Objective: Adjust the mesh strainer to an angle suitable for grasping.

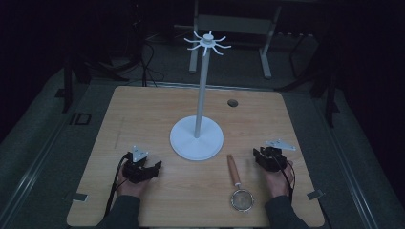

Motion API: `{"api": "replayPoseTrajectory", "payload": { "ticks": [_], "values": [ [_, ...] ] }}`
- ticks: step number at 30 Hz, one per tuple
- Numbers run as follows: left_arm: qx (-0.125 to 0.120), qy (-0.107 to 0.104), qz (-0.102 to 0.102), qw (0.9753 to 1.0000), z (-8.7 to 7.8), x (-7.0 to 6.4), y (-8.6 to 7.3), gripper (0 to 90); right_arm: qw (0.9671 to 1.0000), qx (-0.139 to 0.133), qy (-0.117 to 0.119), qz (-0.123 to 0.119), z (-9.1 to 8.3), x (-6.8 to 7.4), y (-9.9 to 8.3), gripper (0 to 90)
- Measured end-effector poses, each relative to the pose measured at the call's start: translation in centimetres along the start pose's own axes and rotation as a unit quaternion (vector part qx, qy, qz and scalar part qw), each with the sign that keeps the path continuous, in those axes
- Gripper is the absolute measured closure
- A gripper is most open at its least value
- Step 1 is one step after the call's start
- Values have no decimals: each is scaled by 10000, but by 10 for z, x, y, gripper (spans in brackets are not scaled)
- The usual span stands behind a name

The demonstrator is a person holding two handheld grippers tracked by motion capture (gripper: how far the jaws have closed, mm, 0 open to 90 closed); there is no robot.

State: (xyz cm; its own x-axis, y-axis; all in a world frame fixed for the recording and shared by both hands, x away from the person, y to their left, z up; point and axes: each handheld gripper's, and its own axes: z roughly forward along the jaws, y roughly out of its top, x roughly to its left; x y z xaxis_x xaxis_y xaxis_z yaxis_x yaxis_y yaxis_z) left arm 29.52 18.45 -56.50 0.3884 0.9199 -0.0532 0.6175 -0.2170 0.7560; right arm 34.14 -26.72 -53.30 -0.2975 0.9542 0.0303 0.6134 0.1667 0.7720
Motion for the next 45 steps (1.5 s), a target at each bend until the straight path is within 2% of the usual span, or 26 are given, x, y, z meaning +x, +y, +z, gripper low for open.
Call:
{"api": "replayPoseTrajectory", "payload": {
  "ticks": [3,6,7,12,16,21,30,38,45],
  "values": [
    [1,8,9,10000,0,0,0,333,9998,-11,10,-185,-6,6,3,678],
    [7,7,19,10000,0,0,0,333,9995,-16,126,-294,-10,10,6,703],
    [8,8,28,10000,0,0,0,333,9991,12,149,-402,-14,15,9,706],
    [7,5,27,10000,0,0,0,333,9983,52,332,-471,-19,24,13,650],
    [8,9,27,10000,0,0,0,333,9973,135,467,-548,-22,31,14,645],
    [0,14,22,10000,0,-1,0,333,9959,231,525,-698,-26,37,16,637],
    [-2,9,19,10000,0,-1,0,332,9942,370,682,-750,-29,45,13,630],
    [8,11,29,10000,0,0,0,333,9916,597,871,-743,-29,53,8,577],
    [6,10,30,10000,0,0,0,333,9886,814,939,-855,-28,61,0,527]
  ]
}}
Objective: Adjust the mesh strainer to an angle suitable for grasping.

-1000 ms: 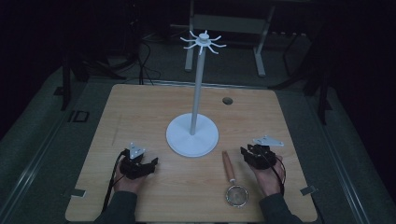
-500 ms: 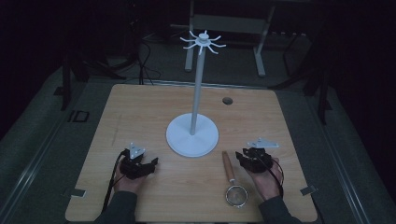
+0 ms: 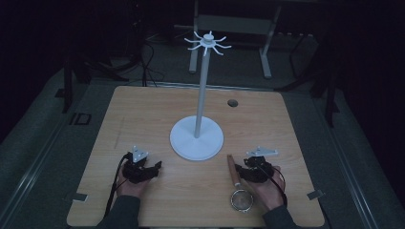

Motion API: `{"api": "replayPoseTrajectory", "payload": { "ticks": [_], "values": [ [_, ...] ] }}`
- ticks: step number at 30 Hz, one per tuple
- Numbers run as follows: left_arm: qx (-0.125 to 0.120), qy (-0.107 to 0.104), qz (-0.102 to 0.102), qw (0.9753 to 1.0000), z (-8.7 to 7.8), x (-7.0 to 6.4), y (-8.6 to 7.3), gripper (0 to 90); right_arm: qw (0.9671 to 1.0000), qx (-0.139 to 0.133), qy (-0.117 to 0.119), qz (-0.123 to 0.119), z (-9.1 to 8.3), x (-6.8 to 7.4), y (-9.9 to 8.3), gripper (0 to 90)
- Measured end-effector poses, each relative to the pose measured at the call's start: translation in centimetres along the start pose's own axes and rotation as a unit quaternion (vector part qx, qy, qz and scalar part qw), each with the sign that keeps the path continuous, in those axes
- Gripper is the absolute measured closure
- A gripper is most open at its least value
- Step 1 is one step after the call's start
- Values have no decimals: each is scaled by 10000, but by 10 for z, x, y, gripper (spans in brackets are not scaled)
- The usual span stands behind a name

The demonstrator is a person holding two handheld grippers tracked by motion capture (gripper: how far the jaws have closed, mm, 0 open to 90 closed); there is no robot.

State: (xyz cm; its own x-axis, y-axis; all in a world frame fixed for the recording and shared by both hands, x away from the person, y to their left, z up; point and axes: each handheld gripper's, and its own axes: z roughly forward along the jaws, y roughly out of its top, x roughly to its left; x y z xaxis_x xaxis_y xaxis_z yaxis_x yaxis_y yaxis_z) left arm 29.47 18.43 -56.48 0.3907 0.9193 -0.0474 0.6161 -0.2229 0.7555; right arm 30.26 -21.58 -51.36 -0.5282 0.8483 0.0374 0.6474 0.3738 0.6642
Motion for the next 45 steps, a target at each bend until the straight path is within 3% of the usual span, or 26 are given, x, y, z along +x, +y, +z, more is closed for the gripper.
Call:
{"api": "replayPoseTrajectory", "payload": {
  "ticks": [16,19,21,26,33,38,42,45],
  "values": [
    [1,1,-1,10000,0,0,0,333,9985,521,86,-122,5,11,-13,382],
    [1,3,3,10000,0,0,0,333,9978,611,137,-202,7,14,-14,404],
    [2,1,4,10000,0,0,0,333,9967,752,217,-225,9,16,-16,475],
    [-2,0,7,10000,0,0,0,333,9954,873,289,-253,10,19,-18,551],
    [-3,1,2,10000,0,0,0,332,9937,1035,293,-308,10,10,-13,661],
    [-3,2,3,10000,0,0,0,333,9922,1161,286,-355,11,5,-9,670],
    [-2,1,6,10000,0,0,0,332,9871,1490,304,-503,15,4,-6,657],
    [-2,0,3,10000,0,0,0,332,9864,1522,314,-525,16,4,-6,664]
  ]
}}
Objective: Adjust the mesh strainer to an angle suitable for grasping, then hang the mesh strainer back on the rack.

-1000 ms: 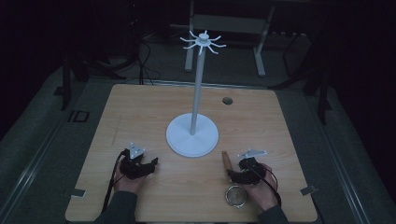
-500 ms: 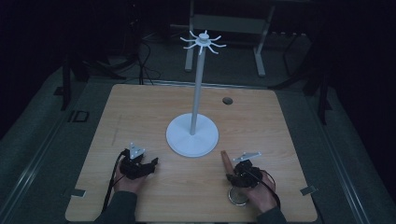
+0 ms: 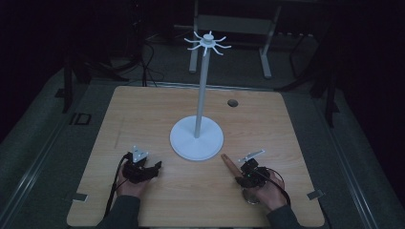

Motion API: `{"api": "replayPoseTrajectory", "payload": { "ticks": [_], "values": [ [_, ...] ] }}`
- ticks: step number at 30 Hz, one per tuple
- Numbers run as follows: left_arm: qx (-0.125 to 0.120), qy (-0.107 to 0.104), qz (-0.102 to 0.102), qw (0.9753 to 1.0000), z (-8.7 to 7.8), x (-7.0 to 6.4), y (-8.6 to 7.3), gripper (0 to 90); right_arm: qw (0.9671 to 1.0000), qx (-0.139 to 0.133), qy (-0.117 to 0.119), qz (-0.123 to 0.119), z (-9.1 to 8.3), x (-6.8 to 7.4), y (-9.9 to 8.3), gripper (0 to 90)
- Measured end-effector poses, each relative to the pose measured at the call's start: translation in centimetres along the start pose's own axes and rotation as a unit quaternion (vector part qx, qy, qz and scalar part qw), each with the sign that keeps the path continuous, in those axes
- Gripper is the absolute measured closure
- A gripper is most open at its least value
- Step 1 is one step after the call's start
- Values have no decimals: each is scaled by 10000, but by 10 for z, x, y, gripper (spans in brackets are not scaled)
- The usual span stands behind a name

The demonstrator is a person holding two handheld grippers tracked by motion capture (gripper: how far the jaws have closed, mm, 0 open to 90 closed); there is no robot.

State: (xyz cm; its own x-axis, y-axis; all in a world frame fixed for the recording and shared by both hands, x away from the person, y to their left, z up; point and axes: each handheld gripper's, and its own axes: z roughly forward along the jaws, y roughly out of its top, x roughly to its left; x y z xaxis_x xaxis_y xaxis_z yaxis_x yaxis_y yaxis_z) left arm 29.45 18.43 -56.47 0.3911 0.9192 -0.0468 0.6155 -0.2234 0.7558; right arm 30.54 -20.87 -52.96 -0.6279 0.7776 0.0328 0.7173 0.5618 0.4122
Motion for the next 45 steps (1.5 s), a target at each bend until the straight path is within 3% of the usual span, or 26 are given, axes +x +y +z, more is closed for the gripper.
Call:
{"api": "replayPoseTrajectory", "payload": {
  "ticks": [13,22,25,45],
  "values": [
    [-2,-1,-6,10000,0,0,0,333,9999,66,-71,39,0,-2,2,696],
    [-1,0,-8,10000,0,0,0,333,9995,-237,-161,138,-8,-5,3,698],
    [-3,-3,-19,10000,0,0,0,333,9993,-337,-96,160,-10,-7,5,698],
    [-6,-10,-26,10000,0,0,0,333,9968,-760,-152,195,-16,-6,15,698]
  ]
}}
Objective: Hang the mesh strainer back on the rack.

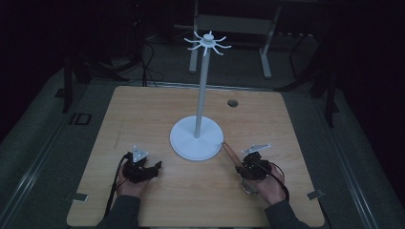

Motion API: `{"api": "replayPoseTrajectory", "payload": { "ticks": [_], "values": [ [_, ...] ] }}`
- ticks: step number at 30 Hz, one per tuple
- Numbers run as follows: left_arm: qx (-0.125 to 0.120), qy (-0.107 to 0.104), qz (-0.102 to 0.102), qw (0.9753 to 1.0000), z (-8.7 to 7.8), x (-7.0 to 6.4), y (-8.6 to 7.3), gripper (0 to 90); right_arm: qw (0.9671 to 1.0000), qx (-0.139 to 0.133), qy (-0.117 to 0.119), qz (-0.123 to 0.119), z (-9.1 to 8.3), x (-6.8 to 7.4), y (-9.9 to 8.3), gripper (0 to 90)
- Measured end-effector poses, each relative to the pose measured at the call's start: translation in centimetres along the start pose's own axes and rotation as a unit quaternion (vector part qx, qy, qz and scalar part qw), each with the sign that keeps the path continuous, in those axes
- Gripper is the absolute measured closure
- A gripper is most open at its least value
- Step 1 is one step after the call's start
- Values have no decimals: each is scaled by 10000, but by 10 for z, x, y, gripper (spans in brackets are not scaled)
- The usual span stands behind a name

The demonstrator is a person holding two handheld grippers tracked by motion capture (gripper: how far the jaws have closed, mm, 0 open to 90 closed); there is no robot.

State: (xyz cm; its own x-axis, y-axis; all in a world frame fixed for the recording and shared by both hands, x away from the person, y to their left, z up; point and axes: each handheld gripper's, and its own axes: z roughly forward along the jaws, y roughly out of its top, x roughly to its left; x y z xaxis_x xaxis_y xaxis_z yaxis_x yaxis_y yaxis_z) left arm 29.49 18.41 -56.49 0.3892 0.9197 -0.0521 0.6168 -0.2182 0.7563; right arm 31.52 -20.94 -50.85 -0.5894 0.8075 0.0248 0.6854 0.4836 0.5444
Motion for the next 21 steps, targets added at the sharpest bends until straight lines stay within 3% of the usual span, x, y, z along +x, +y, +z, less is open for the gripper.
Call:
{"api": "replayPoseTrajectory", "payload": {
  "ticks": [21],
  "values": [
    [0,7,15,10000,0,0,0,333,9977,-674,41,104,-8,0,17,698]
  ]
}}
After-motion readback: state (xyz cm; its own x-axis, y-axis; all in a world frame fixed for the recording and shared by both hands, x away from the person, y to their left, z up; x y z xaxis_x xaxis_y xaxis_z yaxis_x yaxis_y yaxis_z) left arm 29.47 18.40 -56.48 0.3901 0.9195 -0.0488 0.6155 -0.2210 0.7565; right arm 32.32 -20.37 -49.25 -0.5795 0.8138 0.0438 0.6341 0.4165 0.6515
